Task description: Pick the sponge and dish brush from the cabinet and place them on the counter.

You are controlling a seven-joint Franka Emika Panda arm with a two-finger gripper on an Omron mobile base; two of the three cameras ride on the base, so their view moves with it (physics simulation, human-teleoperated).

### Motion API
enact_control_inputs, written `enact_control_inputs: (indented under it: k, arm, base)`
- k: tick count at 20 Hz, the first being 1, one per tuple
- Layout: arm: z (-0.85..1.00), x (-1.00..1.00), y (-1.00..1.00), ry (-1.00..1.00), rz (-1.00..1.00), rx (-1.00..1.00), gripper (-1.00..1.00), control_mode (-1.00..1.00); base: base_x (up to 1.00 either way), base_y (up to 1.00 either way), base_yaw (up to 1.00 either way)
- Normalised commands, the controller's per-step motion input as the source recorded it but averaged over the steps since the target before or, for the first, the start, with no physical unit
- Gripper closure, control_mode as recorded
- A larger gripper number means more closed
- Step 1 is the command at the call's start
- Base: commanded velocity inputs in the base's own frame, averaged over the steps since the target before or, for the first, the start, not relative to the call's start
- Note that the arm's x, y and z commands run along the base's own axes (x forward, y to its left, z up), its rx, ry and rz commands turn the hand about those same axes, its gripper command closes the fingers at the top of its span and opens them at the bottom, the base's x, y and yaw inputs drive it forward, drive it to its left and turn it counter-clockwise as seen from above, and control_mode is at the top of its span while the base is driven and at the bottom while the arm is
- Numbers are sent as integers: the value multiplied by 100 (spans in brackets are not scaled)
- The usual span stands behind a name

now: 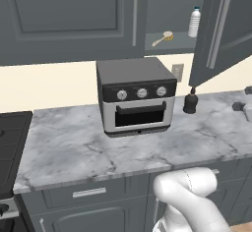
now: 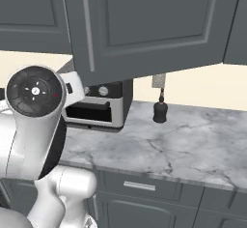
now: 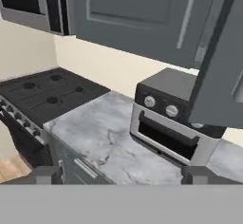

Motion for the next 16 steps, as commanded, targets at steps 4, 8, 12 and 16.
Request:
enact_control_inputs:
  k: [4,8,12,16]
  arm:
    - [-10,-53,67,-12,0,-43,-100,-100]
    - [0,-26,60,-18,-5,-42,-100,-100]
    - [0,-5,51,-28,-11,-39,-100,-100]
    - [0,10,34,-28,-10,-33,-100,-100]
  base:
    - [0,0,0]
    - [0,0,0]
    - [0,0,0]
    - [0,0,0]
